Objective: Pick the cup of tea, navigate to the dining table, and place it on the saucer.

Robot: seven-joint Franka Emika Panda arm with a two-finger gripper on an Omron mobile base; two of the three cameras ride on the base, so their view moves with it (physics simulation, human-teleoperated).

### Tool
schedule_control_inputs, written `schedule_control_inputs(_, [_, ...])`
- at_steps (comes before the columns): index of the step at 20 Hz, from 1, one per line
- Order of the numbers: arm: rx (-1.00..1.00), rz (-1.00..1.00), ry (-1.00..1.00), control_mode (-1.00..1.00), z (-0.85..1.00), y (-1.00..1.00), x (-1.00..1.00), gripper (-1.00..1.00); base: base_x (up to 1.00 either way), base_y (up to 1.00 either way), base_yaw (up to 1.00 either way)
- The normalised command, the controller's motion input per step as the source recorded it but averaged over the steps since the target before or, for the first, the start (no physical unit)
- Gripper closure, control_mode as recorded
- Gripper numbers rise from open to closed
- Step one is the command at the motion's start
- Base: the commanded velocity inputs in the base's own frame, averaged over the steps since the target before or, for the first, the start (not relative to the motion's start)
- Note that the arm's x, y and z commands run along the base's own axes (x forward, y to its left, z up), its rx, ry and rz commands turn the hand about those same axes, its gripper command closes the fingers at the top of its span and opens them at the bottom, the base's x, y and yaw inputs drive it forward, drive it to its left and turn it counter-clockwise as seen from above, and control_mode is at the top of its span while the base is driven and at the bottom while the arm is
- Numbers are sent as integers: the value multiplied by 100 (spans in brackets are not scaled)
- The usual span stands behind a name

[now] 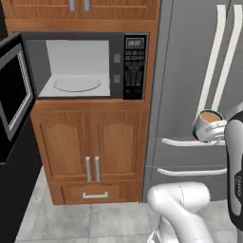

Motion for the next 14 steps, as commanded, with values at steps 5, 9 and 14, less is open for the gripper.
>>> schedule_control_inputs(5, [0, 0, 0, 100, 0, 0, 0, 100, -17, -97, 4])
schedule_control_inputs(9, [0, 0, 0, 100, 0, 0, 0, 100, -6, -84, -47])
schedule_control_inputs(14, [0, 0, 0, 100, 0, 0, 0, 100, 0, -53, -81])
